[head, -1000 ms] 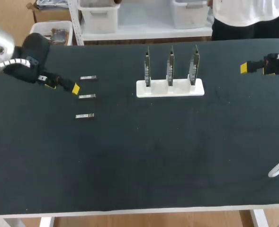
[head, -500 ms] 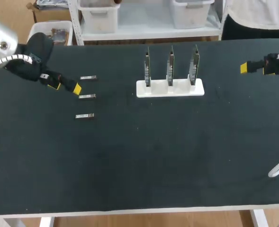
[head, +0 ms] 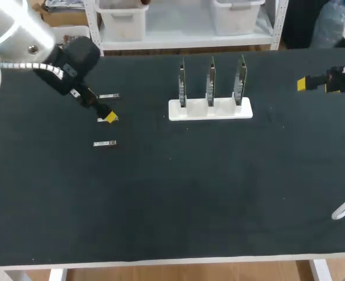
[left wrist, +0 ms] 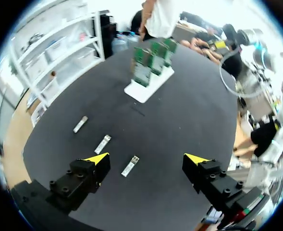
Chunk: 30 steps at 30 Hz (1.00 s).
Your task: Pick up the optical module with the left hand, and insert it into the network port with the right hand.
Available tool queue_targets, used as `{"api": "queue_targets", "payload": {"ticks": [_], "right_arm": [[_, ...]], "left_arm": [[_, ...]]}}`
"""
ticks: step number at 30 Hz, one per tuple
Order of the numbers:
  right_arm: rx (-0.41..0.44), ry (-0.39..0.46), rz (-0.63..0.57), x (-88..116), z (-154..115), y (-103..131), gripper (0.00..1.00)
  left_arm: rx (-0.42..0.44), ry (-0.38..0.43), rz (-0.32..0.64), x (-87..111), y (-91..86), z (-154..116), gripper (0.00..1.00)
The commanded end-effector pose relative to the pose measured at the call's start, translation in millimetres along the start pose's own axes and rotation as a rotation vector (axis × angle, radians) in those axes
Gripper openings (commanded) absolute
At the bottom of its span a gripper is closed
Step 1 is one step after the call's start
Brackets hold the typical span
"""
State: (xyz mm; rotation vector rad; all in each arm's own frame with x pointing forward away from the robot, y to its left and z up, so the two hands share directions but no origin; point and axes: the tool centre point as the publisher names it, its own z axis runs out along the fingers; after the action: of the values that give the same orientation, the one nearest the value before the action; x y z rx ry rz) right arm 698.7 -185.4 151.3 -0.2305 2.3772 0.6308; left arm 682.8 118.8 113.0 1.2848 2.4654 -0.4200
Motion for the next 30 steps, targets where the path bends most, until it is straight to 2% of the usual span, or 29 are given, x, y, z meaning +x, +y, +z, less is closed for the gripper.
{"api": "queue_targets", "payload": {"ticks": [1,7,10,24,25,28,30], "right_arm": [[0.001,-0.001,0.0,0.1,0.3,0.2,1.0],[0.001,-0.001,0.0,0.1,0.3,0.2,1.0],[0.001,-0.001,0.0,0.1,0.3,0.2,1.0],[0.001,-0.001,0.0,0.1,0.3,0.2,1.0],[0.001,-0.001,0.0,0.1,0.3,0.2,1.0],[0.001,-0.001,0.0,0.1,0.3,0.2,1.0],[0.001,-0.001,0.0,0.1,0.3,0.2,1.0]], "left_arm": [[0.083,0.146,0.1,-3.9,9.7,10.6,1.0],[0.068,0.173,0.135,8.5,11.1,7.5,1.0],[0.05,0.177,0.079,11.1,14.4,3.0,1.0],[0.05,0.177,0.079,11.1,14.4,3.0,1.0],[0.044,0.207,0.108,6.7,14.7,5.3,1.0],[0.093,0.309,0.183,-2.2,11.0,22.3,1.0],[0.113,0.367,0.201,-1.7,7.2,31.2,1.0]]}}
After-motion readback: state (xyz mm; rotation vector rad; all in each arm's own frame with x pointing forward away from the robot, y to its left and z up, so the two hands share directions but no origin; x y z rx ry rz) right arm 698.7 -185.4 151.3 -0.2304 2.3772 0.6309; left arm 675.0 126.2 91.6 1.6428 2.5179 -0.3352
